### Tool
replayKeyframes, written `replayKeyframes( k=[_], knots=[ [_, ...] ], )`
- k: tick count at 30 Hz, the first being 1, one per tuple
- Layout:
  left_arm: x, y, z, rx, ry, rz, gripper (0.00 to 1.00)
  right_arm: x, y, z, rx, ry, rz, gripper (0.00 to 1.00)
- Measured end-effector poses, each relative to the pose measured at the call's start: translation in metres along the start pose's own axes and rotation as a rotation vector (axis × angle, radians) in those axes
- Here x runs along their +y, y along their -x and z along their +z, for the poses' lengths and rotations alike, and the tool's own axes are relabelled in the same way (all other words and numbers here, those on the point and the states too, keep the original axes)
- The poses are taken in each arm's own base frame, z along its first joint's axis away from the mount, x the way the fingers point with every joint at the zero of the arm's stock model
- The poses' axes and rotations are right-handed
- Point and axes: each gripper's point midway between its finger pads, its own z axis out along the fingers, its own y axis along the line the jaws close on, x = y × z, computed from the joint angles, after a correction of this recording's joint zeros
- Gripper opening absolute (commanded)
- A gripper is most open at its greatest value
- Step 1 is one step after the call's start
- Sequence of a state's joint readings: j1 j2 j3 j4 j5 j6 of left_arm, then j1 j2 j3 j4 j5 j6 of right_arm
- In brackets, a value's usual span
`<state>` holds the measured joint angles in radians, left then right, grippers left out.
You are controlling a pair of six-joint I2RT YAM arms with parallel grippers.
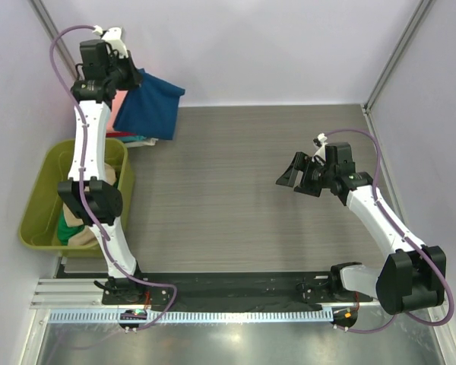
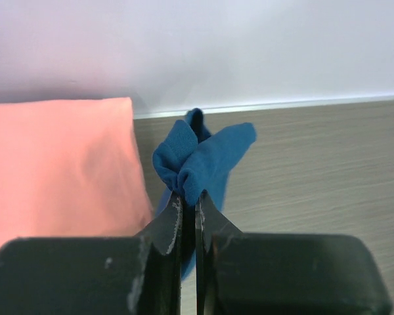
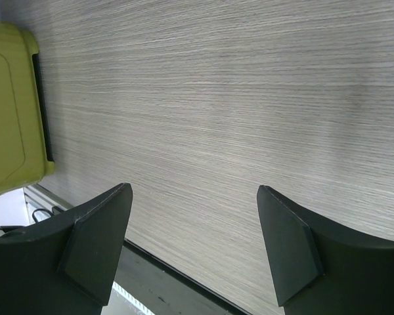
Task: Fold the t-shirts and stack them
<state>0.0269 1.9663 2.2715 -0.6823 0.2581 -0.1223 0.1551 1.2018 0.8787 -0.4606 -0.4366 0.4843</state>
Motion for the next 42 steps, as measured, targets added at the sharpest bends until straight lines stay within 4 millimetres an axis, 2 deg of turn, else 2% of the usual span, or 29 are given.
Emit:
replayKeyframes(
  k=[11,21,36,42],
  knots=[
    [0.034,0.035,-0.007,-0.094,0.006,-0.009,0.00,0.000,-0.001,0.003,0.004,0.012,0.008,0.82],
    [0.045,0.025,0.004,-0.072,-0.008,-0.024,0.00,-0.004,-0.003,0.010,0.024,0.003,0.021,0.82],
    [0.097,0.029,0.018,-0.113,0.044,-0.083,0.00,-0.009,-0.012,0.019,0.055,-0.005,0.028,0.82],
    [0.109,0.029,0.036,-0.139,0.040,-0.073,0.00,-0.010,-0.016,0.021,0.069,-0.003,0.028,0.82]
  ],
)
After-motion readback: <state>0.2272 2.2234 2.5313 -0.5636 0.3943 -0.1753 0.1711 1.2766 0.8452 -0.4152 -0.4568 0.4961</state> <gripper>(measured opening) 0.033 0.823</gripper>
